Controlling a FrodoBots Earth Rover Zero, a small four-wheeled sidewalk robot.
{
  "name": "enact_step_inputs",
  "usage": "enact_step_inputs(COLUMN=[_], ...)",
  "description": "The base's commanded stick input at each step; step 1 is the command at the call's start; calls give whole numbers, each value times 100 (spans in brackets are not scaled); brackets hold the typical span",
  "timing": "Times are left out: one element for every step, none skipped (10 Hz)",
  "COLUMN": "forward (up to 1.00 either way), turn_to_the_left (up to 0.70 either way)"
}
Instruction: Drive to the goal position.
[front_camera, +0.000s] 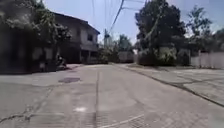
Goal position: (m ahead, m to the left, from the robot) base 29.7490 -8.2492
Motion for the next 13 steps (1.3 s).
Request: enact_step_inputs(forward=[100, 100, 100, 100, 100, 100, 100, 100, 100, 100, 100, 100, 100], turn_to_the_left=[0, 0, 0, 0, 0, 0, 0, 0, -5, -40, -40, -40, -32])
